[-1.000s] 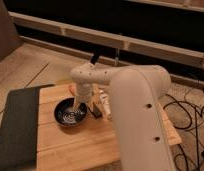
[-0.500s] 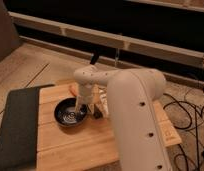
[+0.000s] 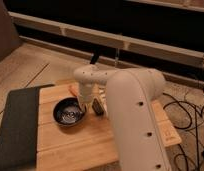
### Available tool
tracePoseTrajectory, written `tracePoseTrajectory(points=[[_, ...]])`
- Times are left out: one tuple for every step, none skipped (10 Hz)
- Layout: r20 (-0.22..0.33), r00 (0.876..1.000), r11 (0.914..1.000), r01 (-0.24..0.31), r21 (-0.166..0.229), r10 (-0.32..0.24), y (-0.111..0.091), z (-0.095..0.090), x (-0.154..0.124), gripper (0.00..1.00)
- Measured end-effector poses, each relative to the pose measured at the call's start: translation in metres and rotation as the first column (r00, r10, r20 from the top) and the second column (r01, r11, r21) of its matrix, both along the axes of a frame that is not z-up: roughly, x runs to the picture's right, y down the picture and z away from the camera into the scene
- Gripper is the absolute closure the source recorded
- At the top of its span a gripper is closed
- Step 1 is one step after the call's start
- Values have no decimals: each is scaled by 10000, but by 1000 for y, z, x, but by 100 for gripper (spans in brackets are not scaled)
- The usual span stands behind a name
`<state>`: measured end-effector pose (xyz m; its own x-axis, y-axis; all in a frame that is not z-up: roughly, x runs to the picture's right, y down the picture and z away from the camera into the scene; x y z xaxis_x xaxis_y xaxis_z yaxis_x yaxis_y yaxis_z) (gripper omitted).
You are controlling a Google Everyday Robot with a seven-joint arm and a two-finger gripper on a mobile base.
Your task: Pick up the ceramic bowl
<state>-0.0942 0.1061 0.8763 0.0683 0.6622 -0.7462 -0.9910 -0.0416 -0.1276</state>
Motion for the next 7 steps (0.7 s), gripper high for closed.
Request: tracePoseTrajectory(points=[[78,9999,9982,-125,582,120,-25,-8,-1,100],[162,9997,9949,-169,992,154,-42,-16,-3,100],[293,9994,9886,-202,1491,160,-61,-27,-5,100],[470,9988,9821,-250,1865,165,-74,-38,-8,100],[698,9974,9767,-326,2119,181,-84,-51,-15,100],[771,9969,9755,-347,2173,183,-86,-54,-17,100],[771,9969,9755,-347,2173,183,-86,-54,-17,100]])
